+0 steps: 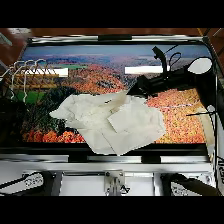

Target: Fold the shirts.

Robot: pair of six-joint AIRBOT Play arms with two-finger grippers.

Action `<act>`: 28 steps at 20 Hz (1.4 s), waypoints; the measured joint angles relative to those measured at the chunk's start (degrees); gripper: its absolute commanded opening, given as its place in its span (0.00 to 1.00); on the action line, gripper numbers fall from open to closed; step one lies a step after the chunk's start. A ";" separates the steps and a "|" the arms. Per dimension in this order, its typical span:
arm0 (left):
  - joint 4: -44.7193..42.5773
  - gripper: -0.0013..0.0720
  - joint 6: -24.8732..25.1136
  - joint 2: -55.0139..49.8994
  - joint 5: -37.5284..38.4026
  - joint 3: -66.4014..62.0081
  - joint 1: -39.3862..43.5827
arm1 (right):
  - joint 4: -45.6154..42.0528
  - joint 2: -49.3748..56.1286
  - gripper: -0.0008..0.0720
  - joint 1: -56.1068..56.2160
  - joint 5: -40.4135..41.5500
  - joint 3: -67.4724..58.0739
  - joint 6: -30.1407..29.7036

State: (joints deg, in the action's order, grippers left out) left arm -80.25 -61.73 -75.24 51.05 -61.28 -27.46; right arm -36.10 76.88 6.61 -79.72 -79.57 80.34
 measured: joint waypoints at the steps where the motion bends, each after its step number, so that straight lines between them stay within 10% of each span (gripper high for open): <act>1: 0.24 0.77 0.15 -1.20 -0.37 0.04 0.02 | -0.17 0.00 0.11 0.00 0.37 0.00 0.00; 9: 2.32 0.61 2.19 -7.56 -2.01 0.13 1.66 | -0.55 0.00 0.11 0.00 3.15 0.00 -0.46; 16: 2.64 0.08 2.56 -9.75 -4.85 0.02 1.95 | -0.52 0.00 0.12 0.02 4.33 0.00 -1.07; 28: 2.56 0.08 1.92 -6.73 -1.84 -7.76 2.29 | -0.52 0.00 0.11 0.02 6.19 0.00 -3.02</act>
State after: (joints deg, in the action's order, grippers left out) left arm -77.69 -59.81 -81.97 49.21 -69.04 -25.17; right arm -36.62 76.88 6.63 -73.54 -79.57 77.32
